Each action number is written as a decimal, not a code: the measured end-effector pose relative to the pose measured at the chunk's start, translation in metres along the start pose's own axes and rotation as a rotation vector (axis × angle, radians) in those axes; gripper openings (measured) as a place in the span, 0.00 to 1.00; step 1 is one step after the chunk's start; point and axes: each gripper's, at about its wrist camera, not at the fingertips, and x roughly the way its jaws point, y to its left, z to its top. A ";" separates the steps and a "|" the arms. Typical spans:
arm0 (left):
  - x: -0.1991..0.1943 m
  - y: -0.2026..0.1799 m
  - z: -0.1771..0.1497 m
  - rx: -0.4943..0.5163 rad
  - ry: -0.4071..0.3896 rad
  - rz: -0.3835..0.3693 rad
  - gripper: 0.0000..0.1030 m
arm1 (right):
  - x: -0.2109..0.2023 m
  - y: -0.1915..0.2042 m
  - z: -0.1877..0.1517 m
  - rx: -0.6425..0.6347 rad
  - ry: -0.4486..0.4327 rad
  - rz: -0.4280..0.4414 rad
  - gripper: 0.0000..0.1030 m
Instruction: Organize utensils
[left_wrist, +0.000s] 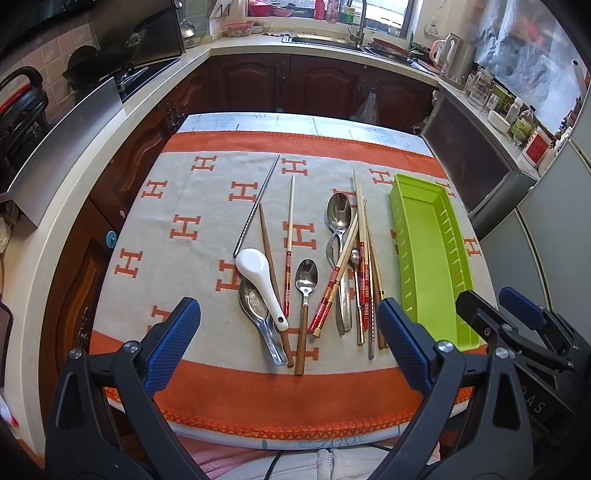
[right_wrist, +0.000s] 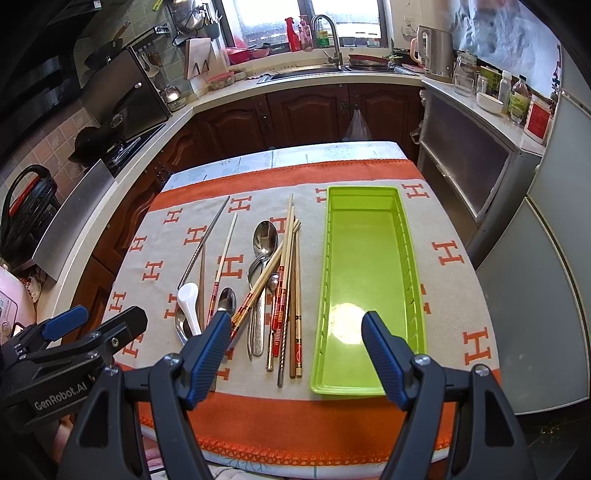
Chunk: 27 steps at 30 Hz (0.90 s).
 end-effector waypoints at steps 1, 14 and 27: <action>0.001 0.003 -0.002 -0.002 0.000 -0.001 0.93 | 0.000 0.000 0.000 -0.001 0.001 0.001 0.71; 0.006 0.017 0.011 -0.045 0.002 0.005 0.93 | -0.002 0.006 0.006 -0.019 -0.014 -0.010 0.71; 0.012 0.023 0.031 0.002 -0.059 0.039 0.93 | 0.014 0.015 0.032 -0.046 -0.003 -0.012 0.71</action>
